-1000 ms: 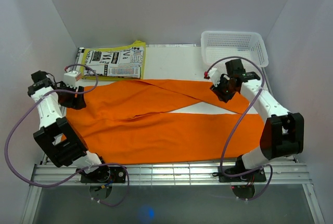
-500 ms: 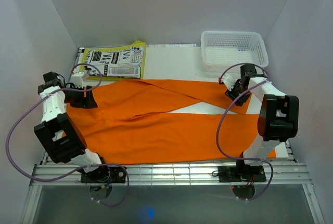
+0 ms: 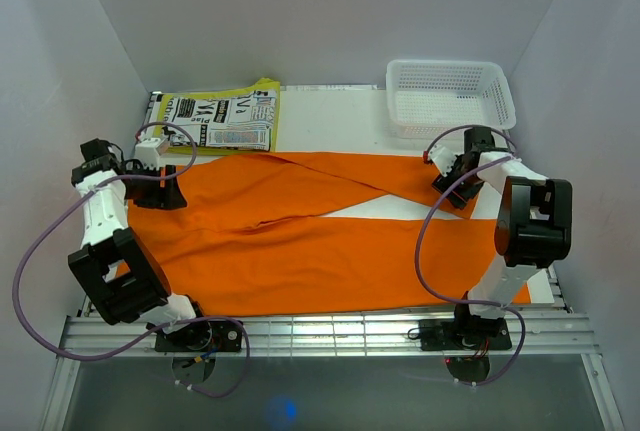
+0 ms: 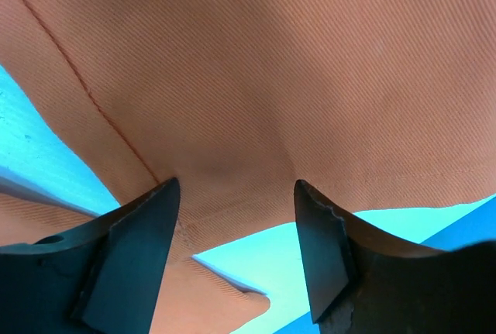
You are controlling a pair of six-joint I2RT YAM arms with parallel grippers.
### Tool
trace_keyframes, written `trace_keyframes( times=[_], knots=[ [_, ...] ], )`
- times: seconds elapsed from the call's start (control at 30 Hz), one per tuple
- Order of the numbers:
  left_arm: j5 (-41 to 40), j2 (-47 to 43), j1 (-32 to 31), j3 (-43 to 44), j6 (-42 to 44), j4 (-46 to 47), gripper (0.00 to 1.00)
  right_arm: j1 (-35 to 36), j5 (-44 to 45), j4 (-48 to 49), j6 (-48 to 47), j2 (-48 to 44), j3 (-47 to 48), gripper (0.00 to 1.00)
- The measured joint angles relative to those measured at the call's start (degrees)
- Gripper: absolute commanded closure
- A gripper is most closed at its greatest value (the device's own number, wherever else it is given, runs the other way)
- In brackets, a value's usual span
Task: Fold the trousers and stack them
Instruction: Flatten the trousers out
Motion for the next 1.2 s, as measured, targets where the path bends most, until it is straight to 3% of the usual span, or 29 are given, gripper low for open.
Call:
trace_keyframes(
  times=[0.4, 0.63, 0.73, 0.87, 1.07, 1.2],
  knots=[
    [0.0, -0.5, 0.0, -1.5, -0.5, 0.0, 0.25, -2.2, -9.9, -11.2, 1.4, -0.2, 4.3, 0.42],
    [-0.2, -0.8, 0.0, -2.1, -0.5, 0.2, 0.25, -2.2, -10.0, -10.4, 1.1, 0.4, 1.8, 0.44],
    [-0.7, -1.1, 0.0, -2.3, -0.5, 0.2, 0.25, -2.1, -8.8, -7.3, 0.8, 0.5, 0.2, 0.53],
    [-1.0, -1.8, 0.0, -2.4, -0.5, 0.2, 0.25, -2.1, -7.1, -4.4, 0.7, -0.5, -1.1, 0.92],
    [-1.0, -3.3, 0.0, -2.6, -0.6, 0.2, 0.25, -2.3, -5.1, -2.8, 0.5, -2.9, -2.3, 0.92],
    [-0.9, -4.5, 0.0, -2.8, -0.8, 0.8, 0.25, -2.3, -5.0, -6.2, -0.2, -9.9, -1.7, 0.92]
  ],
)
